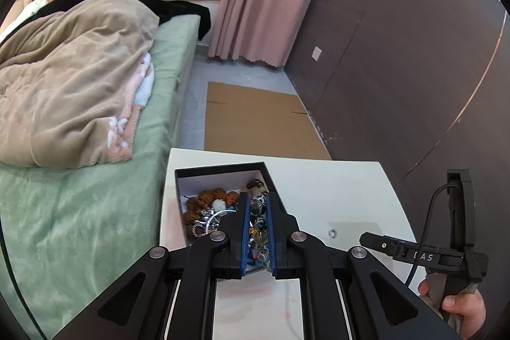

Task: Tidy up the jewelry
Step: 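Carry grey bracelet into the box with left tool while right grasps small silver ring, then carry the small silver ring into the box and open the right tool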

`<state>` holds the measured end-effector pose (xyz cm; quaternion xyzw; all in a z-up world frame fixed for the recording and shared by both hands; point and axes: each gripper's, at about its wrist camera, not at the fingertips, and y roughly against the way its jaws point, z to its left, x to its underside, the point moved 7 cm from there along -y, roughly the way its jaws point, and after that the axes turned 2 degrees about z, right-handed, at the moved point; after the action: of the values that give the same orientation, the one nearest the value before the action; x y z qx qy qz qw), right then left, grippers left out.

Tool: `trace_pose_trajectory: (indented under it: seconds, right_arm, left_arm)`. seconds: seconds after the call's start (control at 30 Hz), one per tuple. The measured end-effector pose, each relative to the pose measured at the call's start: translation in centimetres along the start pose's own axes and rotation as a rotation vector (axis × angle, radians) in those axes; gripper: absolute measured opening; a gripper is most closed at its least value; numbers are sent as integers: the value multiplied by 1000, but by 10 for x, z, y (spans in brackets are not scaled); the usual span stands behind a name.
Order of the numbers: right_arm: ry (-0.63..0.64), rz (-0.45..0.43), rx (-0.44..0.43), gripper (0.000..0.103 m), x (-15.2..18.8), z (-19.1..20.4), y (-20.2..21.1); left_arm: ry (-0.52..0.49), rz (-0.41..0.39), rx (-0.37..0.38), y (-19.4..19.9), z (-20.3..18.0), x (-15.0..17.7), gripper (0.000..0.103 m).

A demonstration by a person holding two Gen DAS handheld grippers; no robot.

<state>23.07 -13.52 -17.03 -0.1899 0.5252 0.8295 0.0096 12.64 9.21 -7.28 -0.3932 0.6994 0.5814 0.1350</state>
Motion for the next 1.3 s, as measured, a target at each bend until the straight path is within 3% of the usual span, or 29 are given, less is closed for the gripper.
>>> trace_pose_trajectory:
  seconds: [0.33,0.4,0.67,0.77,0.8,0.87,0.93,0.97,1.1,1.2,1.3]
  right_arm:
    - [23,59,-21,40,-11,16,-34]
    - [32,61,-12,38,-13,18,-38]
    - [193,53,146,33,-11,37,-44]
    - [270,46,201,15,-6,44,-45]
    - [290,41,214,14,-6,45,-45]
    - [288,41,201,13,-4,45,-43]
    - [240,46,134,13,-4,40,-38]
    - [225,41,114,13,-4,40,-36]
    - [185,-28,23,13,-8,42,-9]
    - [177,-76,-61,13,-9,54,10]
    - [186,-112,-124,13,-9,71,22]
  left_arm:
    - [39,-1,-16,-6,15,-9,9]
    - [43,3,-11,-8,15,-9,9]
    - [54,17,18,-12,13,-10,9]
    - [72,24,29,-11,14,-10,9]
    - [80,22,34,-10,15,-10,10]
    - [93,23,39,-8,18,-9,10]
    - [107,33,37,-7,22,-7,12]
    - [111,40,34,-7,23,-6,20]
    - [121,10,7,3,30,-4,68]
    - [127,-17,5,12,33,-6,76]
    - [142,-15,-1,15,40,-5,77]
